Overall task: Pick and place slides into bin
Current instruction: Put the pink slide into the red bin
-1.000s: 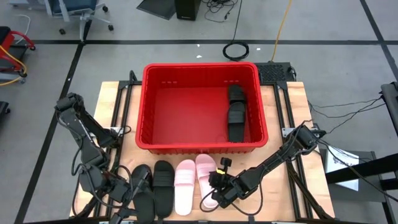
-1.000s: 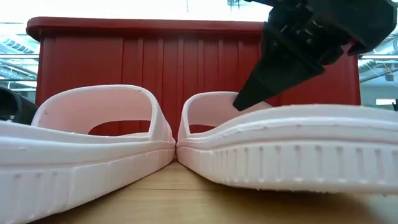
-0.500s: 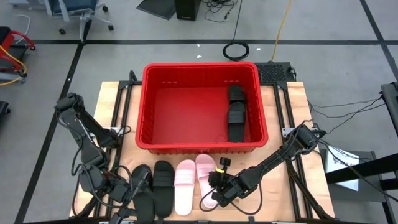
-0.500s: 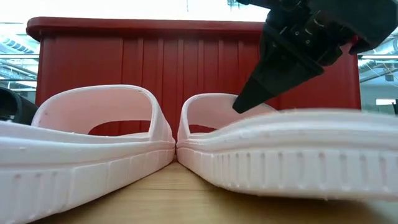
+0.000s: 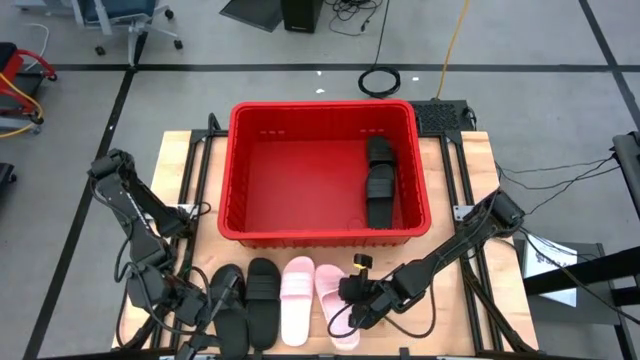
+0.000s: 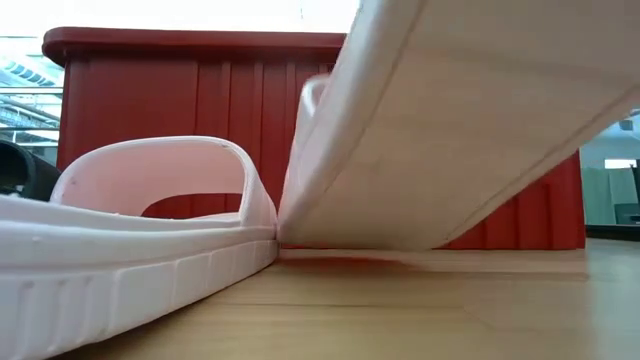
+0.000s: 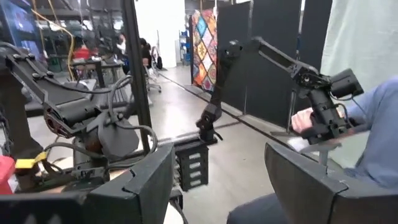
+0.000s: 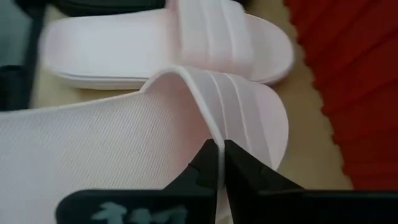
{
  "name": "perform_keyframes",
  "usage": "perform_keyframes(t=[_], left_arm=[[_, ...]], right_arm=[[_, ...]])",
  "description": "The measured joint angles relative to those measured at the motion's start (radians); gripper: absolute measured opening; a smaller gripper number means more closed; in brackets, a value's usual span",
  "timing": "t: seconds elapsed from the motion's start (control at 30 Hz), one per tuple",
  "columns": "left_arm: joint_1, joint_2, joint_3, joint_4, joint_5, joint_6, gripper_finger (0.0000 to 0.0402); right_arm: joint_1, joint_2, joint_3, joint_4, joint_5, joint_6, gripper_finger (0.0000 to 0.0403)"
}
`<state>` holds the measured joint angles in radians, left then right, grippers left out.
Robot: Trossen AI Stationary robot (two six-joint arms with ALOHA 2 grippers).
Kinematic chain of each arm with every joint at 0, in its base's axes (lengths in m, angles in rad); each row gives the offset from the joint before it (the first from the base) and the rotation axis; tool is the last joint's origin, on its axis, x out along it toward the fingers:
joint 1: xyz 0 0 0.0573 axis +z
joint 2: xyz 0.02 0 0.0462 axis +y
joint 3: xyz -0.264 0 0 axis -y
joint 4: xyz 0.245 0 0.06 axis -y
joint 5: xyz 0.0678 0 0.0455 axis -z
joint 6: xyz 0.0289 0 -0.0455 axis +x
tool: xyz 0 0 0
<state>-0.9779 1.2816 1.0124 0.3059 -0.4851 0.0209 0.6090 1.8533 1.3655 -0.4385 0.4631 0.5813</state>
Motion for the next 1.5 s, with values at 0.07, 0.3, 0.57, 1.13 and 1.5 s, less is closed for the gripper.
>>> perform_keyframes(t=[0.07,0.3,0.57,1.13,1.5], left_arm=[[0.000,0.000,0.000,0.019,-0.025,0.021,0.0250],[0.000,-0.011,0.000,0.040,-0.076,0.098,0.0250],[0.000,-0.037,0.000,0.030,-0.206,0.169,0.0250],[0.118,-0.315,0.000,-0.091,-0.346,0.288,0.0250],[0.328,-0.552,0.000,-0.331,-0.318,0.291,0.0250]], right_arm=[[0.001,-0.027,0.000,-0.001,-0.032,-0.023,0.0003],[0.001,-0.106,0.000,0.002,-0.102,-0.163,0.0003],[0.001,-0.187,0.000,0.011,-0.102,-0.339,0.0003],[-0.098,-0.448,0.002,0.179,-0.099,-0.683,0.0004],[-0.409,-0.632,0.003,0.113,-0.097,-0.781,0.0004]])
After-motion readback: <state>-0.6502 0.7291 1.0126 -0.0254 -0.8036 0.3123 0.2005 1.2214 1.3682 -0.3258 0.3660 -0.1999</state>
